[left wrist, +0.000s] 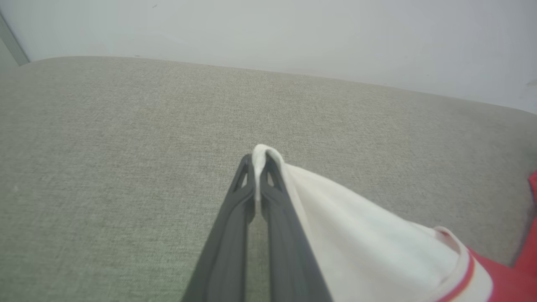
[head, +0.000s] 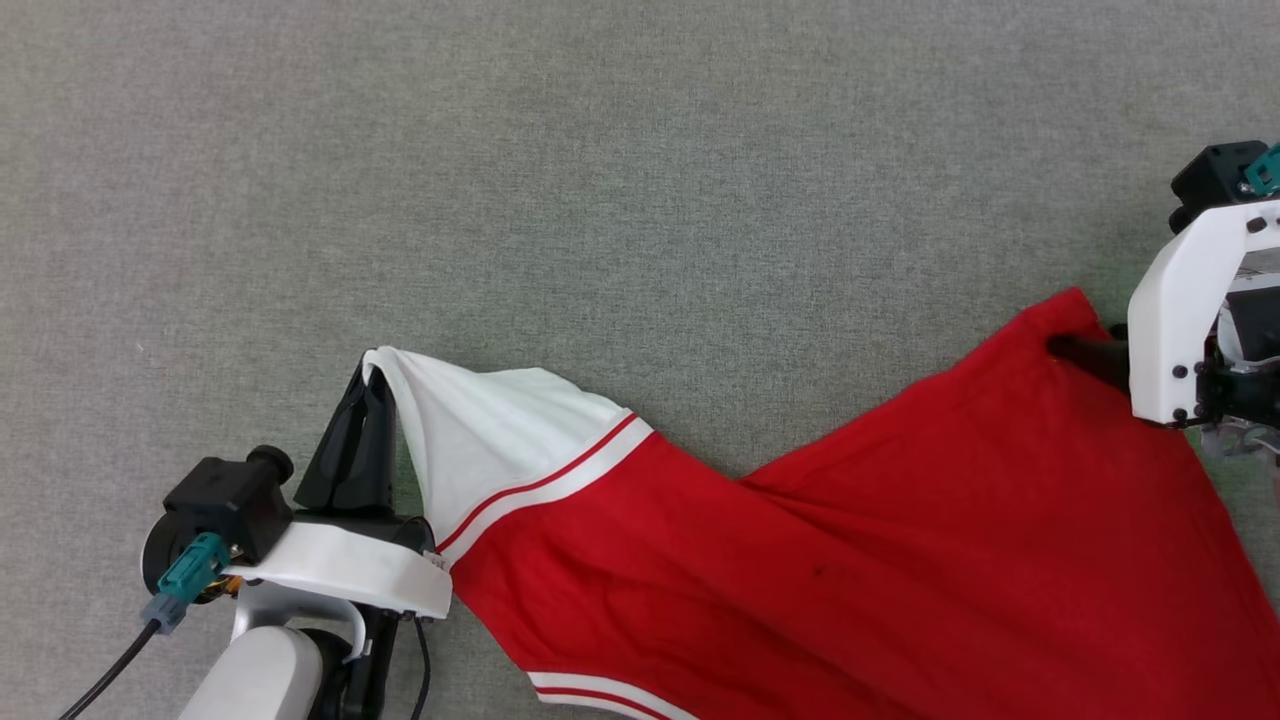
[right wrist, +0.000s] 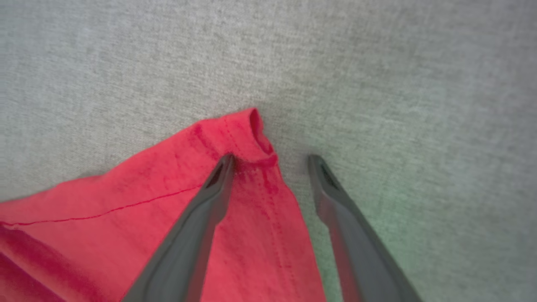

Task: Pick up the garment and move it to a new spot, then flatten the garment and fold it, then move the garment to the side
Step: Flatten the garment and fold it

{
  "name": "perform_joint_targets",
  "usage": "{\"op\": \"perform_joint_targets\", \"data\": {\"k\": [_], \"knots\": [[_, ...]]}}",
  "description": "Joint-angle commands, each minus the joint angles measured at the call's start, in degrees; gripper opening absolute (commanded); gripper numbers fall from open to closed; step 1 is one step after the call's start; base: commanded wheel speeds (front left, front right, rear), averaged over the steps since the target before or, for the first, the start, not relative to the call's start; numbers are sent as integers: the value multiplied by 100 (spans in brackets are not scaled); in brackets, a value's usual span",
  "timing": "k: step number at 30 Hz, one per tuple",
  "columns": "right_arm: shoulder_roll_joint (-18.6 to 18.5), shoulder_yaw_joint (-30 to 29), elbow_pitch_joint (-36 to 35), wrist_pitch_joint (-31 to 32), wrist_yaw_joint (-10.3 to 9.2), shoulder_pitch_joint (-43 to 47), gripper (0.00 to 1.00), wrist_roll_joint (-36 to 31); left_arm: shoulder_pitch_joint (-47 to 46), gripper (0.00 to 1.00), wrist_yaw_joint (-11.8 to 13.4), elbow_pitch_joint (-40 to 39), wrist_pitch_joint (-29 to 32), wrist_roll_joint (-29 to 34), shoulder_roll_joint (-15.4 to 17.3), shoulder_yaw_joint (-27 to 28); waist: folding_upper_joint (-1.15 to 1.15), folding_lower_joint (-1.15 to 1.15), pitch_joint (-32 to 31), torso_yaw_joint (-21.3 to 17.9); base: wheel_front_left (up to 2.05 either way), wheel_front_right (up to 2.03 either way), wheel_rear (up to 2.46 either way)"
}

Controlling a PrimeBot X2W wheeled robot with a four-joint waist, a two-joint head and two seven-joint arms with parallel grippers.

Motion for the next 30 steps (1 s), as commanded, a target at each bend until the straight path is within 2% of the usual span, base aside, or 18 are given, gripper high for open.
{"op": "perform_joint_targets", "data": {"k": [1,7,10,15,23,30], "knots": [[241,267,277,129,16,360,0,92,-78,0,-15,20,-37,-21,-6,15,0,0,-19,4,0,0,0],[-53,186,79,-316,8,280,0,51,-132,0,-20,178,-133,-48,-20,82,0,0,-241,-10,0,0,0],[-191,53,-80,-853,7,208,0,-44,-176,0,-33,271,-146,-85,40,148,0,0,-446,-56,0,0,0],[-222,-127,-105,-1715,7,180,0,-315,-494,0,-149,432,-70,-120,234,295,0,0,-932,-189,0,0,0],[-62,-408,198,-2760,5,-311,0,-786,-1934,0,-370,1086,357,-110,561,455,0,0,-1530,-484,0,0,0],[179,-481,545,-3307,4,-1353,0,-1149,-3520,0,-485,1911,675,-40,755,560,0,0,-1513,-814,0,0,0]]}}
